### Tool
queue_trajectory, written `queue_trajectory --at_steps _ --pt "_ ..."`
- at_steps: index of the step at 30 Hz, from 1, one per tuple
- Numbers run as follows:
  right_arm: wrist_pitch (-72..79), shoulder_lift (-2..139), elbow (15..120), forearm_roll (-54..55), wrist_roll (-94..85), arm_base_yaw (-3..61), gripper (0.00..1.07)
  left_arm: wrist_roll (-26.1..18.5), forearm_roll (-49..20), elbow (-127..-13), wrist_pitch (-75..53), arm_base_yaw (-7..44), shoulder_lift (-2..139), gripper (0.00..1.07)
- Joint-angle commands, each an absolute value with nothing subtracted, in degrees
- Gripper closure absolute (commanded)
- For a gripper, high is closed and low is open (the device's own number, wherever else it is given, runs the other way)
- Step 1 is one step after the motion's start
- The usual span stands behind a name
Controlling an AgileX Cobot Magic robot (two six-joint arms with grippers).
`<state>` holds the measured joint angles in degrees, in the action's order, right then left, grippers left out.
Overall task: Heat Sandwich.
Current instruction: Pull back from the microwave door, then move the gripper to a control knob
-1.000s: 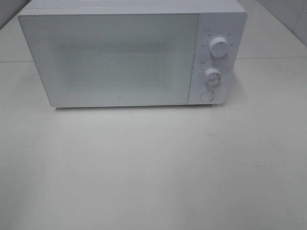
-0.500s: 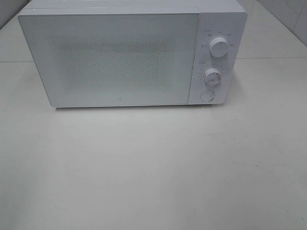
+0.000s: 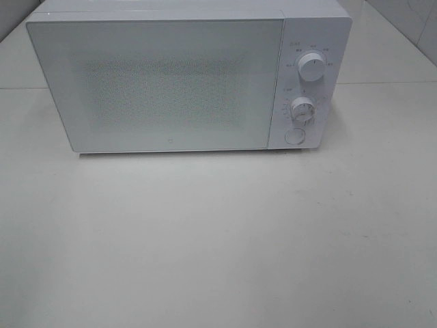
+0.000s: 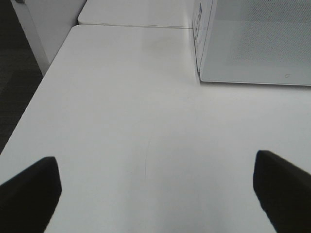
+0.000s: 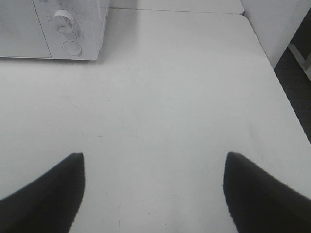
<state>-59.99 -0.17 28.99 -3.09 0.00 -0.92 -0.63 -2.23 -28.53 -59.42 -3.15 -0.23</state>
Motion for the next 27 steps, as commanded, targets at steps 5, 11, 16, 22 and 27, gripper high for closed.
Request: queue_trajectory --at_steps 5,11,16,22,27 --pt "-59.53 -1.2 28.88 -3.32 0.0 -1.38 0.31 -0.74 -2.46 -28.36 -59.36 -3.27 -1.89 0.05" --pt "-59.53 -1.2 28.88 -3.32 0.0 -1.38 0.31 -0.74 -2.46 -28.36 -59.36 -3.27 -1.89 0.05" --pt "-59.53 -1.2 28.88 -3.32 0.0 -1.38 0.31 -0.74 -2.46 -28.36 -59.36 -3.27 -1.89 0.05" --pt "-59.53 -1.2 28.88 -3.32 0.0 -1.38 0.31 -0.74 -2.46 -28.36 -59.36 -3.27 -1.89 0.05" --pt "-59.53 -1.2 28.88 -3.32 0.0 -1.38 0.31 -0.74 -2.46 -28.36 -59.36 -3.27 -1.89 0.05"
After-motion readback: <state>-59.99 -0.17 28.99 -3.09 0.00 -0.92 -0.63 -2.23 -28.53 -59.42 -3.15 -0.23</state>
